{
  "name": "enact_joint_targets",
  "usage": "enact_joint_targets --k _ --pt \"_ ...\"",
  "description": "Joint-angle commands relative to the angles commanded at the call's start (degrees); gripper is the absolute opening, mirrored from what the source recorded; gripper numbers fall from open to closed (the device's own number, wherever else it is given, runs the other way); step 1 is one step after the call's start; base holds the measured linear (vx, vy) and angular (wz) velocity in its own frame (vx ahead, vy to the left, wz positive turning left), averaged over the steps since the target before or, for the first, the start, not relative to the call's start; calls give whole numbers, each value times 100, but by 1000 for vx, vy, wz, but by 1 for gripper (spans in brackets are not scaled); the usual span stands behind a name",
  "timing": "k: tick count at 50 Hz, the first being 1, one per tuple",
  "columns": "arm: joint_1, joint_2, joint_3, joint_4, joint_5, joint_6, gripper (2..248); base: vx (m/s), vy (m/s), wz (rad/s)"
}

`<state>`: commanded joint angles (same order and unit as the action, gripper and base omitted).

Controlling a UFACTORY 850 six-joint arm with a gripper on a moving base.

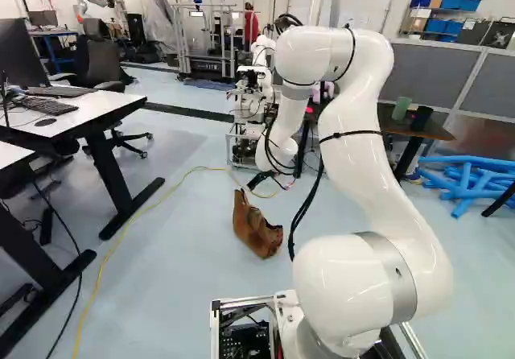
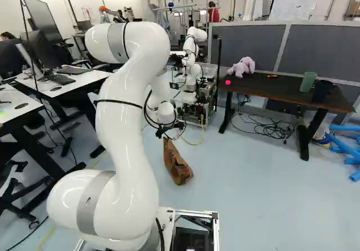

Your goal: Pick up the bag on the ground and place it on the table

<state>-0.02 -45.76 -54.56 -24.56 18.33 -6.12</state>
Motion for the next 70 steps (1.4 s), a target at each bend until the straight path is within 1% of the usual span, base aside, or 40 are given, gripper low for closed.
enact_joint_targets --k 6,13,31,48,70 --pt "0 -126 -75 0 -1 -321 247 0 0 0" --pt "0 -272 -164 0 -1 -440 247 0 0 0" --pt "-1 -651 -406 0 -1 -467 247 0 0 0" --pt "12 -1045 -720 0 -52 -467 247 0 0 0" --pt "120 -1580 -1208 0 -248 -467 247 0 0 0"
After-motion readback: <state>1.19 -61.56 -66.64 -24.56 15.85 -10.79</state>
